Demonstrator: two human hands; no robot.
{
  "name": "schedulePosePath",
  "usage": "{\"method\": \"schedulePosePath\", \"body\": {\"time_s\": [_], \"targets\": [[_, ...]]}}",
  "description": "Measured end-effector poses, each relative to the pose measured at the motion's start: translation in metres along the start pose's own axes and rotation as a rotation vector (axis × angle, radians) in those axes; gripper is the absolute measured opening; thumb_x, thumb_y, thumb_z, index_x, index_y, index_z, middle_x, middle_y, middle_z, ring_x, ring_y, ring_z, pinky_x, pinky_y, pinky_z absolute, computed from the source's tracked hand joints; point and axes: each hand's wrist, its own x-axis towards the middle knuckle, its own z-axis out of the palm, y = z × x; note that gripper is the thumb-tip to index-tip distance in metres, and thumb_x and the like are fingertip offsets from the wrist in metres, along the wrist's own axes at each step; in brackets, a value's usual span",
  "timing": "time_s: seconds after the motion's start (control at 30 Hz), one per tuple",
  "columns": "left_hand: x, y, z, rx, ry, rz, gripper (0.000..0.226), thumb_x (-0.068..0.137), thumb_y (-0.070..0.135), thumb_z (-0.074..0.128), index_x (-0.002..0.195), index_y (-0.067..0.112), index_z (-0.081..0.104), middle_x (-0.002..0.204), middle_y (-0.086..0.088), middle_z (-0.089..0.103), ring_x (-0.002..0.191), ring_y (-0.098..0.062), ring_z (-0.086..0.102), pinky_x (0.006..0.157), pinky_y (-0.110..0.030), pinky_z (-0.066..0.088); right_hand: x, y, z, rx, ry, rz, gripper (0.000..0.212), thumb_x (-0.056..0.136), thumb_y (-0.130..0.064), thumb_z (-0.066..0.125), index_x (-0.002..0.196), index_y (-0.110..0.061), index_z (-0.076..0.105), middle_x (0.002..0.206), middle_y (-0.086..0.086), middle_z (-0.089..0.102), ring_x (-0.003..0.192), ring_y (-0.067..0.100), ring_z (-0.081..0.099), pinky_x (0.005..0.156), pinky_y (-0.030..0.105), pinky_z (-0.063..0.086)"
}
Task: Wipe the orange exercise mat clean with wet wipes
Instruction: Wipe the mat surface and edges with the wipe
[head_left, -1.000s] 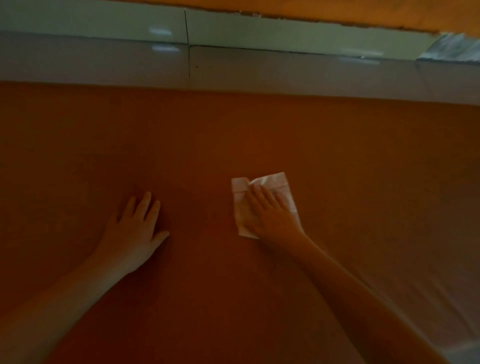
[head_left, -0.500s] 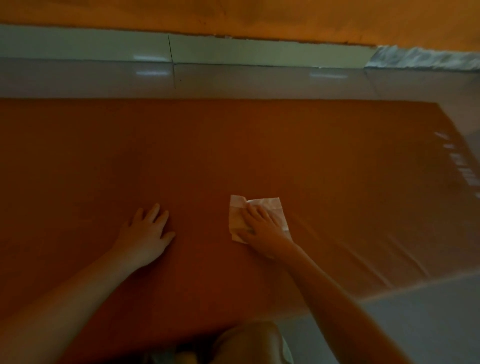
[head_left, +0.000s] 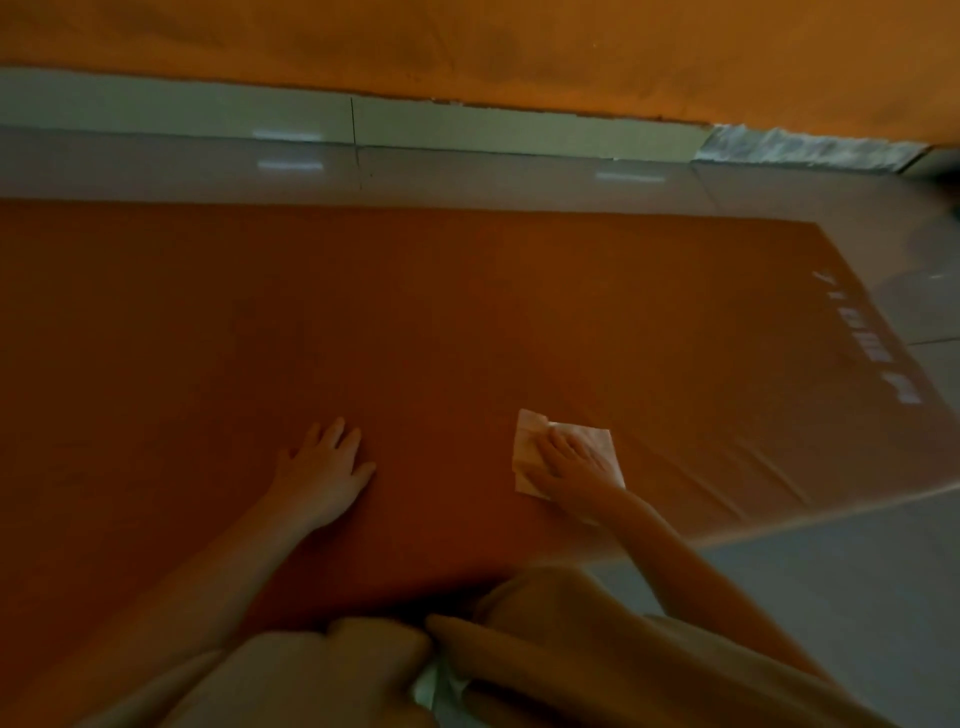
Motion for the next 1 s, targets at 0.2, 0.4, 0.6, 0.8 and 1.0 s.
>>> {"method": "schedulePosePath", "body": {"time_s": [0.2, 0.4, 0.6, 0.8, 1.0], "targets": [[-0.004, 0.006, 0.006, -0.023, 0.058, -0.033, 0.060, 0.103, 0.047, 0.023, 0.154, 0.019, 0.012, 0.162, -0.004, -0.002, 0.148, -0.029, 0.000, 0.117, -0.057, 0.012, -0.028, -0.013, -0.001, -0.251, 0.063, -0.203, 0.056, 0.086, -0.036, 0.050, 0.133, -0.009, 0.038, 0.137, 0.023, 0.050, 0.125, 0.042, 0.050, 0.091, 0.059, 0.048], [0.001, 0.016, 0.003, -0.091, 0.065, -0.100, 0.063, 0.101, 0.053, 0.025, 0.153, 0.017, 0.017, 0.161, -0.007, 0.003, 0.148, -0.030, 0.002, 0.117, -0.056, 0.010, -0.042, 0.027, -0.005, -0.001, 0.070, -0.215, 0.070, 0.083, -0.059, 0.050, 0.134, -0.012, 0.039, 0.138, 0.021, 0.051, 0.127, 0.039, 0.048, 0.097, 0.057, 0.045], [0.017, 0.033, 0.001, -0.100, 0.151, -0.079, 0.068, 0.099, 0.056, 0.024, 0.155, 0.019, 0.008, 0.162, -0.004, -0.006, 0.148, -0.027, -0.005, 0.119, -0.052, 0.006, -0.035, 0.045, -0.002, 0.184, -0.025, -0.109, 0.132, 0.044, -0.100, -0.002, 0.153, -0.025, 0.001, 0.160, -0.002, -0.008, 0.147, 0.021, -0.009, 0.117, 0.041, -0.003], [0.047, 0.068, -0.005, -0.020, 0.190, 0.007, 0.068, 0.099, 0.055, 0.021, 0.155, 0.019, 0.004, 0.162, -0.001, -0.009, 0.148, -0.022, -0.009, 0.119, -0.051, 0.004, -0.012, 0.094, 0.013, 0.229, 0.120, 0.124, 0.092, 0.083, -0.079, 0.005, 0.153, -0.021, -0.007, 0.161, 0.001, -0.011, 0.148, 0.022, -0.009, 0.118, 0.042, -0.002], [0.055, 0.081, 0.006, 0.038, 0.221, -0.057, 0.064, 0.101, 0.051, 0.018, 0.155, 0.019, 0.005, 0.162, -0.001, -0.006, 0.148, -0.025, -0.007, 0.118, -0.054, 0.006, -0.024, 0.086, 0.027, 0.230, 0.109, -0.078, 0.110, 0.043, -0.092, -0.027, 0.136, -0.033, -0.029, 0.144, -0.010, -0.032, 0.136, 0.014, -0.028, 0.113, 0.039, -0.015]]}}
